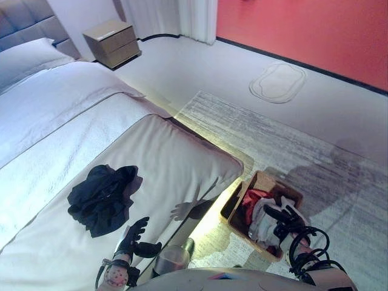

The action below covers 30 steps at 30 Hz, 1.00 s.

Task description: Pick up the clothes from the bed and place them into the basket

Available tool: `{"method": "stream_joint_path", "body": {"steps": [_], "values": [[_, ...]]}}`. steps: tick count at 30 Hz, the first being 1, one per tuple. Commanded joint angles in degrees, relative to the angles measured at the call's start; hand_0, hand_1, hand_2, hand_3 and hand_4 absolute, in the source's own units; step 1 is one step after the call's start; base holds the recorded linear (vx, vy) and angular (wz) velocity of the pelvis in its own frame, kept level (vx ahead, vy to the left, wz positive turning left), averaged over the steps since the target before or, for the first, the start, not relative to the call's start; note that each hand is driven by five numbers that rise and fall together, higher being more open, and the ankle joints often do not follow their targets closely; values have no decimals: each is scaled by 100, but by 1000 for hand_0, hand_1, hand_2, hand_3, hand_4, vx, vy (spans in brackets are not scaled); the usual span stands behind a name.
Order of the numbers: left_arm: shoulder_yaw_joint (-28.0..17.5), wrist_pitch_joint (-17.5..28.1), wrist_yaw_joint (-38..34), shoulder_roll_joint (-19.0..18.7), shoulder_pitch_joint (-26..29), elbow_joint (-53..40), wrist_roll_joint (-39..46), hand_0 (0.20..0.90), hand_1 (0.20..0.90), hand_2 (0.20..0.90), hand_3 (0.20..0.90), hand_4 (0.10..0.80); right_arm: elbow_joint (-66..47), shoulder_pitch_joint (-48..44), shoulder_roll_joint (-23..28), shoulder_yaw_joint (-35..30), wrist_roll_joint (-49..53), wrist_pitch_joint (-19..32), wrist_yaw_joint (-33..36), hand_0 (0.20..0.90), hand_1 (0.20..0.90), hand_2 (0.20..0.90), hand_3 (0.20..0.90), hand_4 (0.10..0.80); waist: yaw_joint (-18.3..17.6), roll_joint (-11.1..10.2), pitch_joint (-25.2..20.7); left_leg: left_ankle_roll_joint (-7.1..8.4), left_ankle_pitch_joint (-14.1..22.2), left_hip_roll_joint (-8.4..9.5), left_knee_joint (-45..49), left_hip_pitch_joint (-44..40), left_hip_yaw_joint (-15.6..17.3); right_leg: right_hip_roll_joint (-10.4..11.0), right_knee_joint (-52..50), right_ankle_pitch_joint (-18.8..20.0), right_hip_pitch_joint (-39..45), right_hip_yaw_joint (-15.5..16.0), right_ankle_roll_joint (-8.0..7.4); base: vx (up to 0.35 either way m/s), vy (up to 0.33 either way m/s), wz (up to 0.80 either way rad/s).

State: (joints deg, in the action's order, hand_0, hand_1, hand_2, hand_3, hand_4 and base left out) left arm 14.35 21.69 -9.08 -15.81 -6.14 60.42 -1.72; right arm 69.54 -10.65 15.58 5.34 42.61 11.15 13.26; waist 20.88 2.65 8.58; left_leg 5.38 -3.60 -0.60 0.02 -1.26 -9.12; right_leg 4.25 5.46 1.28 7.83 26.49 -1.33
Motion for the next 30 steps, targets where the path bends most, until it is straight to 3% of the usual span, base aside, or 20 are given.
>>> {"method": "stream_joint_path", "body": {"steps": [1, 4, 5, 6, 7, 8, 9, 11, 12, 15, 17, 18, 19, 20, 21, 22, 26, 27, 28, 30], "values": [[-87, 549, -68, -310, 167, 79, 80, 900, 900, 900, 900, 800, -439, -342, 77, 294, -280, 236, -6, 900, 900, 900, 900, 800, 432, -83, -127, 116, -384, -16, -11, 817, -42, -14, -767, -790, 473, 323, 87, 3, 6, 42], [-223, 617, 10, -356, 74, 143, -61, 900, 900, 900, 900, 800, -443, -383, 74, 416, -425, 221, -59, 900, 900, 900, 900, 800, 519, -115, -116, 262, -400, -166, -148, 800, 45, -95, -797, -1007, 620, 379, 112, 69, -22, 45], [-238, 624, 84, -369, 48, 164, -238, 900, 900, 900, 900, 800, -501, -336, 65, 394, -481, 241, 38, 900, 900, 900, 900, 800, 465, -106, -135, 322, -505, -321, -43, 889, 477, -86, -776, -975, 657, 587, 81, -145, 175, 88], [-107, 575, 255, -403, 74, 126, -522, 900, 900, 900, 900, 800, -650, -200, 110, 242, -556, 242, 160, 900, 900, 900, 900, 800, 181, -95, -211, 455, -716, -788, 310, 1049, 1836, -11, -637, -788, 713, 1190, -9, -160, 193, 115], [-80, 549, 270, -405, 81, 112, -539, 900, 900, 900, 900, 800, -682, -174, 123, 218, -598, 227, 145, 900, 900, 900, 900, 800, 128, -99, -227, 473, -731, -858, 377, 1072, 2010, -8, -589, -743, 724, 1283, -26, -208, 217, 170], [63, 447, 326, -401, 170, 60, -573, 900, 900, 900, 900, 800, -697, -138, 179, 158, -694, 255, 100, 900, 900, 900, 900, 800, -91, -137, -255, 489, -750, -1111, 608, 1051, 2785, 79, -513, -588, 724, 1623, -85, -195, 165, 198], [238, 274, 314, -386, 327, -9, -431, 900, 900, 900, 900, 800, -649, -132, 281, 119, -993, 299, -85, 900, 900, 900, 900, 800, -336, -262, -222, 375, -509, -1369, 1174, 988, 3468, 263, -549, -467, 672, 1933, -102, -191, 240, 214], [285, 202, 219, -341, 404, -31, -231, 900, 900, 900, 900, 800, -627, -171, 346, 146, -1305, 292, -297, 900, 900, 900, 900, 800, -386, -234, -241, 263, -305, -1301, 790, 965, 3413, 387, -849, -546, 627, 1945, -185, -51, 285, 180], [305, 197, 153, -265, 442, -42, -207, 900, 900, 900, 900, 800, -577, -243, 381, 174, -1493, 230, -386, 900, 900, 900, 900, 800, -459, -270, -308, 37, -45, -1044, 592, 763, 3562, 536, -1035, -564, 558, 1854, -287, 39, 302, 118], [425, 191, 98, -280, 519, -165, -286, 900, 900, 900, 900, 800, -579, -285, 348, 153, -1738, 179, -497, 900, 900, 900, 900, 800, -443, -318, -426, -344, 158, -569, 320, 527, 3522, 849, -1459, -362, 620, 1635, -491, 82, 238, 48], [485, 86, 118, -369, 619, -275, -269, 900, 900, 900, 900, 800, -606, -308, 325, 179, -1798, 129, -514, 900, 900, 900, 900, 800, -486, -359, -478, -579, 320, -236, 218, 353, 3415, 1297, -2244, 92, 424, 1409, -749, 156, 279, 84], [506, -46, 145, -458, 740, -345, -269, 900, 900, 900, 900, 800, -666, -314, 296, 206, -1781, 6, -396, 900, 900, 900, 900, 800, -585, -321, -497, -758, 465, -24, 105, 169, 3183, 1777, -3248, 507, 16, 1000, -977, 174, 294, 88], [527, -86, 131, -504, 806, -360, -283, 900, 900, 900, 900, 800, -667, -304, 277, 198, -1725, -41, -339, 900, 900, 900, 900, 800, -662, -285, -489, -826, 520, 20, 54, 84, 3031, 1870, -3635, 578, -244, 683, -1018, 143, 225, 114], [556, -153, 92, -555, 882, -381, -255, 900, 900, 900, 900, 800, -646, -309, 249, 213, -1695, -74, -297, 900, 900, 900, 900, 800, -766, -276, -462, -886, 561, 72, -29, 3, 2861, 1849, -3986, 507, -655, 192, -1034, 72, 50, 118], [585, -190, 65, -581, 924, -389, -210, 900, 900, 900, 900, 800, -632, -312, 240, 232, -1710, -68, -282, 900, 900, 900, 900, 800, -824, -269, -439, -881, 556, 67, -66, -35, 2757, 1734, -3982, 429, -800, -16, -1001, -1, -121, 164], [695, -226, 38, -634, 1075, -386, -136, 900, 900, 900, 900, 800, -633, -344, 256, 305, -1598, -32, -200, 900, 900, 900, 900, 800, -921, -262, -372, -815, 369, -47, -107, 11, 2562, 1282, -3455, 246, -919, -171, -735, -11, -224, 124], [883, -320, -138, -697, 1372, -194, -95, 900, 900, 900, 900, 800, -648, -409, 319, 386, -1435, -45, -268, 900, 900, 900, 900, 800, -1155, -509, -211, -592, 298, -78, -256, -97, 2043, 561, -1611, 103, -842, -579, -667, 80, -323, 137], [923, -252, -174, -686, 1418, -149, -114, 900, 900, 900, 900, 800, -668, -385, 401, 352, -1327, -54, -271, 900, 900, 900, 900, 800, -1302, -608, -196, -552, 307, -80, -308, -86, 1867, 285, -1002, 110, -848, -973, -613, 128, -251, 131], [948, -176, -177, -693, 1429, -122, -155, 900, 900, 900, 900, 800, -667, -357, 454, 321, -1249, -53, -289, 900, 900, 900, 900, 800, -1367, -636, -192, -557, 261, -103, -328, 1, 1734, 153, -1074, 22, -870, -1229, -542, 133, -226, 146], [861, -137, -293, -655, 1357, -67, -233, 900, 900, 900, 900, 800, -592, -301, 498, 236, -1265, 45, -509, 900, 900, 900, 900, 800, -1351, -728, -204, -515, 187, -131, -437, 49, 1604, 21, -942, -92, -708, -1214, -445, 108, -189, 145]]}}
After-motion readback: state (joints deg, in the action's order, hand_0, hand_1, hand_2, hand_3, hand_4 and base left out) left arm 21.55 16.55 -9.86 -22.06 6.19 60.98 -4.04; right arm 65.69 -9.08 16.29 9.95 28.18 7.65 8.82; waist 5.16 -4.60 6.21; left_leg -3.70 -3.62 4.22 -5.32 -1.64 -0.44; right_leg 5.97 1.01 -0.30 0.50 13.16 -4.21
